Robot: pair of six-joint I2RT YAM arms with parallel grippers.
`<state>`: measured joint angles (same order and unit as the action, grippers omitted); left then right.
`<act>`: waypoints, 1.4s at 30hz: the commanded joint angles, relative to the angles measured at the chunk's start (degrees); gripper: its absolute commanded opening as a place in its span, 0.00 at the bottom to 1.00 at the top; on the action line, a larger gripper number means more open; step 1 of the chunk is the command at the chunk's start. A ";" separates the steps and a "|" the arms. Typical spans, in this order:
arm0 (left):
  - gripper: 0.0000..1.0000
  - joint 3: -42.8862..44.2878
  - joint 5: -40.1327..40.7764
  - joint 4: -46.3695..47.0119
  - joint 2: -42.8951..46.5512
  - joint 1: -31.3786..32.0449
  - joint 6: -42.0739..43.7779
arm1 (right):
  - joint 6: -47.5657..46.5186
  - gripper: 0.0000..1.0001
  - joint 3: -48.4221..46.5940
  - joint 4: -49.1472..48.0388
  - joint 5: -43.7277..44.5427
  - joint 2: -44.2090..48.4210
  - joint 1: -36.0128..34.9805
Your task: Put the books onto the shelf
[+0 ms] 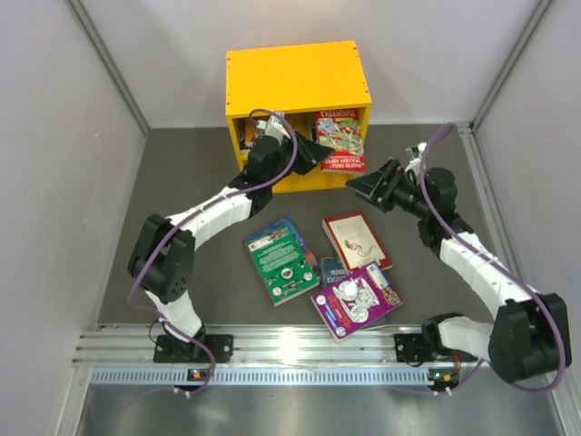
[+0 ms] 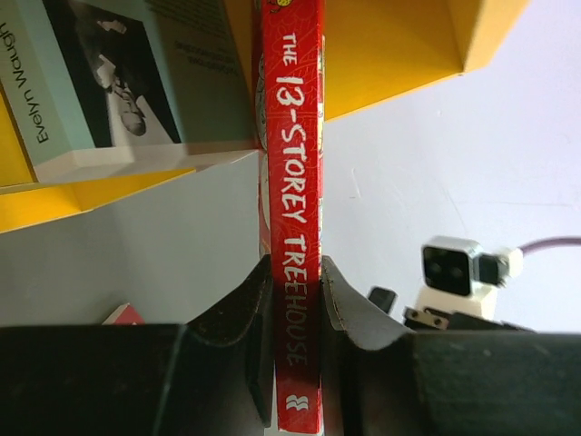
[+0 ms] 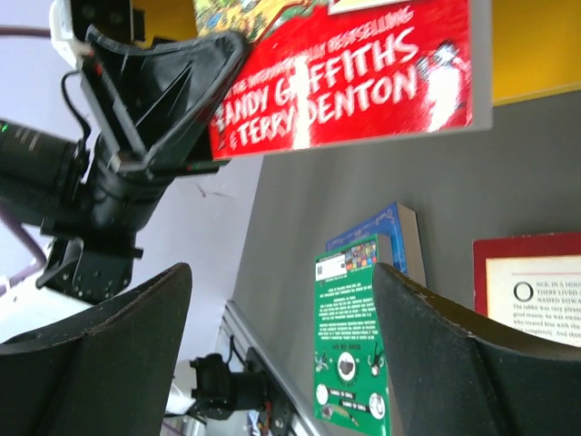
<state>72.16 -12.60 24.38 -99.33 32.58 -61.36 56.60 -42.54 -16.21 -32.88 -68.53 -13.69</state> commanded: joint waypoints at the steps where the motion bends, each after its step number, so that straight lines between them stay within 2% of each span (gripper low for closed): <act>1: 0.00 3.25 -1.02 7.08 -0.60 -0.15 -0.16 | -2.90 0.80 1.94 2.50 0.54 3.31 0.25; 5: 0.00 3.51 -1.37 8.22 -1.83 -0.23 -1.47 | -1.23 0.73 2.03 0.04 1.24 3.06 0.25; 10: 0.00 4.13 -1.55 9.10 -3.32 -0.23 -2.53 | 1.05 0.69 -0.26 -3.56 0.89 -0.46 -0.19; 13: 0.00 4.83 -1.55 8.58 -3.76 -0.23 -2.62 | 2.55 0.53 -1.13 -6.55 1.51 -2.92 -0.54; 14: 0.00 5.01 -1.64 8.49 -3.85 -0.23 -2.62 | 2.46 0.36 -2.09 -6.82 2.03 -4.14 -0.89; 16: 0.00 5.27 -1.81 8.05 -4.20 -0.32 -2.80 | 2.29 0.17 -3.42 -6.73 2.47 -6.51 -1.16; 18: 0.00 5.71 -1.99 7.44 -4.38 -0.50 -2.88 | 1.85 0.11 -5.44 -6.56 2.91 -8.01 -1.60; 21: 0.01 6.76 -2.60 5.43 -4.91 -0.67 -2.62 | 1.85 0.08 -7.72 -6.56 3.35 -10.48 -1.95; 24: 0.09 8.52 -3.66 3.31 -6.05 -0.94 -2.27 | 2.29 0.07 -9.39 -6.82 3.62 -12.24 -2.13; 29: 0.11 10.72 -4.27 -1.35 -7.81 -1.46 -2.44 | 2.03 0.06 -12.64 -6.12 3.97 -14.26 -2.22; 34: 0.24 11.16 -5.59 -1.97 -8.86 -1.90 -2.97 | 2.11 0.05 -15.19 -5.50 3.97 -15.93 -2.30; 37: 0.28 11.42 -5.77 -2.23 -9.04 -2.08 -2.97 | 2.11 0.04 -16.16 -5.33 4.06 -16.63 -2.30; 38: 0.31 11.77 -5.77 -2.76 -9.13 -2.08 -2.97 | 2.11 0.04 -16.43 -5.33 4.14 -16.72 -2.48; 39: 0.43 12.04 -5.77 -3.20 -9.48 -2.17 -2.97 | 2.11 0.04 -16.52 -5.24 4.40 -16.81 -2.48; 41: 0.53 12.83 -6.03 -3.81 -9.74 -2.26 -2.88 | 2.11 0.04 -16.60 -5.24 4.49 -16.99 -2.65; 42: 0.63 12.92 -6.03 -4.34 -10.00 -2.26 -2.88 | 2.11 0.04 -16.52 -5.33 4.50 -16.99 -2.74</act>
<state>81.84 -16.58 20.05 -108.31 30.70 -63.68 59.11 -55.92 -19.64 -29.28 -85.25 -15.49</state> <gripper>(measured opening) 0.552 0.039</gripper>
